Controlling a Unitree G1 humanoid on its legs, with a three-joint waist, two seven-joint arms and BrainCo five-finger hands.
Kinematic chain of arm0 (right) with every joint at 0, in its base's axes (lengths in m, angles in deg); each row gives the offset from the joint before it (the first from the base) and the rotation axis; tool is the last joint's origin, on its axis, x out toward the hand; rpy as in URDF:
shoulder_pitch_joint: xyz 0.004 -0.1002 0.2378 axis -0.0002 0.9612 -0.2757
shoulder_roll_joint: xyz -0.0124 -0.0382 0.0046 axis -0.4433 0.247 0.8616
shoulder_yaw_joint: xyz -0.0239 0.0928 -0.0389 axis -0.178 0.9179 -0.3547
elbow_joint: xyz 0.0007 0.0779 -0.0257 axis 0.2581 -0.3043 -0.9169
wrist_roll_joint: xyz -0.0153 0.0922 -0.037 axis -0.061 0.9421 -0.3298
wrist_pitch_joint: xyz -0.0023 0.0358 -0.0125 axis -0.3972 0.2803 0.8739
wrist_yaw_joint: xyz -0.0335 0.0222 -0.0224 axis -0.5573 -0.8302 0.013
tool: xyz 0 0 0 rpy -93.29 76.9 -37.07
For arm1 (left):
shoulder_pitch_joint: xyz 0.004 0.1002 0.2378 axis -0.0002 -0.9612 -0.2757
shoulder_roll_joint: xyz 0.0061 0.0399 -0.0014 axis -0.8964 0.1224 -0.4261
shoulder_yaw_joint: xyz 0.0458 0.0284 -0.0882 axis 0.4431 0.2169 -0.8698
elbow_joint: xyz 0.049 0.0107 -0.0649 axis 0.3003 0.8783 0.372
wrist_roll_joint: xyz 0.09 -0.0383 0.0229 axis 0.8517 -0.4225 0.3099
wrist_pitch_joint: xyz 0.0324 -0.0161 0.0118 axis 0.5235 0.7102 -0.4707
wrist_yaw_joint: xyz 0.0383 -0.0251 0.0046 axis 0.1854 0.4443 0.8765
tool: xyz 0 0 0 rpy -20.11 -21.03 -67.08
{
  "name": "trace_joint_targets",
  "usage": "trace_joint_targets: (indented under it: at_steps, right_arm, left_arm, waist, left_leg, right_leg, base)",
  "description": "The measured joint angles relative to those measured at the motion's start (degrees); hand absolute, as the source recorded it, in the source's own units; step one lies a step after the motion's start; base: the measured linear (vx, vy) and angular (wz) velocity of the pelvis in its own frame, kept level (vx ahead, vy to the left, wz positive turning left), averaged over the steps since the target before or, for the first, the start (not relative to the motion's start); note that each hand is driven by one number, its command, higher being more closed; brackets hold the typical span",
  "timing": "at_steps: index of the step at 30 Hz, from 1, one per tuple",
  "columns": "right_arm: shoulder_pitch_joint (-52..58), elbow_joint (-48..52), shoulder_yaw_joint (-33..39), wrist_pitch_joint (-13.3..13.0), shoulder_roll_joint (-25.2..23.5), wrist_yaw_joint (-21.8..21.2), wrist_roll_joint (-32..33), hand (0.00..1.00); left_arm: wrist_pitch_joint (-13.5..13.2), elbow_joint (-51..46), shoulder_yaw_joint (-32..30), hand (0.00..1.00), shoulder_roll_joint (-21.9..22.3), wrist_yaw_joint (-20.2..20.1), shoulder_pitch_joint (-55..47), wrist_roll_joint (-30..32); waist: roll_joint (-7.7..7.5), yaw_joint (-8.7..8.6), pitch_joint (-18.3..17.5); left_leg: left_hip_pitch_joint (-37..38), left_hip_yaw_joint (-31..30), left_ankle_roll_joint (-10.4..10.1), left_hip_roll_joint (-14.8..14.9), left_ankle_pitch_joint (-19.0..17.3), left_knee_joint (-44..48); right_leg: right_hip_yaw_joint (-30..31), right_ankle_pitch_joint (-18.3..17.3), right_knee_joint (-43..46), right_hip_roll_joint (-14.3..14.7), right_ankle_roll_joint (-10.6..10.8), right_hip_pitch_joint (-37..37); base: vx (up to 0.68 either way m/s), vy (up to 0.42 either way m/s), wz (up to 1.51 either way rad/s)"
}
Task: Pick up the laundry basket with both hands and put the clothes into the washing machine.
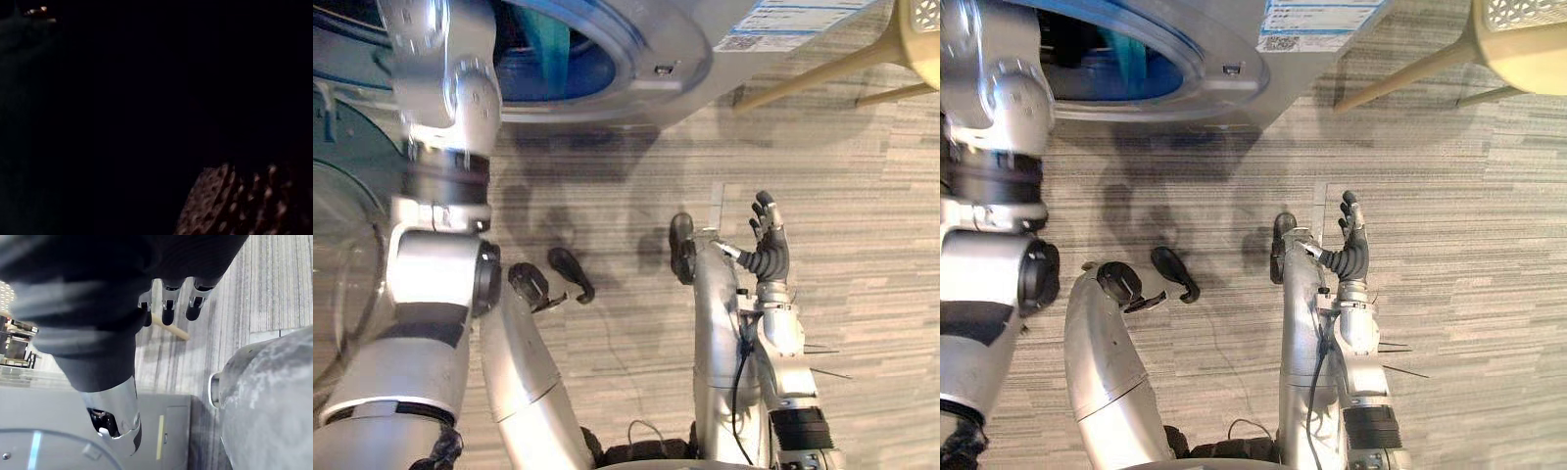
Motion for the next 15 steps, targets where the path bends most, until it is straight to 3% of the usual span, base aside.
trace_joint_targets:
  at_steps: [1,3,4,5,8,11,15]
  right_arm:
    - [0.0,0.0,0.1,0.0,0.0,-0.2,0.1,0.0]
    - [0.0,-0.1,0.3,-0.2,0.1,-1.7,1.1,0.0]
    - [0.0,-0.1,0.4,-0.2,0.1,-2.0,1.1,0.0]
    - [0.0,-0.1,0.4,-0.5,0.1,-2.4,1.1,0.0]
    - [0.3,0.0,0.4,-1.8,0.1,-4.7,1.2,0.0]
    - [0.8,0.1,0.3,-2.1,0.2,-6.5,2.8,0.0]
    - [2.6,0.1,-0.1,-2.1,0.3,-7.4,3.4,0.0]
  left_arm:
    - [0.6,1.4,0.8,0.0,0.0,-0.3,0.8,1.4]
    - [5.0,6.8,3.3,0.0,-0.1,-3.0,2.5,16.6]
    - [5.5,8.2,3.8,0.0,-0.1,-3.6,2.4,19.5]
    - [7.4,11.6,4.8,0.0,0.0,-4.5,2.4,28.4]
    - [13.2,19.1,5.2,0.0,1.1,-8.8,2.0,47.1]
    - [15.1,19.9,4.9,0.0,1.5,-12.4,0.0,54.9]
    - [15.2,19.2,1.7,0.0,2.1,-13.3,-1.7,54.0]
  waist:
    - [-0.01,-0.03,0.0]
    - [-0.01,-0.08,0.0]
    - [-0.01,-0.05,0.0]
    - [-0.02,0.05,0.0]
    - [-0.03,-0.01,0.0]
    - [-0.03,-0.12,0.0]
    - [-0.03,0.04,0.0]
  left_leg:
    - [0.0,0.0,0.0,0.0,0.0,-0.2]
    - [0.1,0.1,0.0,-0.3,0.0,-0.5]
    - [0.1,0.1,0.0,-0.2,0.0,-0.5]
    - [0.2,0.1,0.0,-0.2,0.0,-0.6]
    - [0.2,0.1,0.0,0.0,0.0,-0.7]
    - [0.3,0.1,0.0,0.2,0.0,-0.9]
    - [0.6,-0.1,-0.1,0.3,0.1,-1.2]
  right_leg:
    - [-0.1,0.0,-0.1,-0.1,0.0,0.0]
    - [-0.5,0.0,-0.1,-0.6,0.0,0.0]
    - [-0.6,0.0,0.0,-0.7,0.0,0.0]
    - [-0.6,0.0,0.0,-0.6,0.0,0.0]
    - [-0.7,0.0,-0.2,-0.4,0.0,0.0]
    - [-0.7,0.0,-0.6,-0.2,0.0,0.2]
    - [-0.8,0.0,-1.3,0.1,0.0,0.9]
  base:
    - [0.04,0.011,0.01]
    - [0.03,-0.003,0.05]
    - [0.02,-0.018,0.03]
    - [0.0,0.0,0.0]
    - [-0.01,-0.015,-0.02]
    - [-0.04,-0.018,-0.03]
    - [-0.06,-0.017,-0.01]
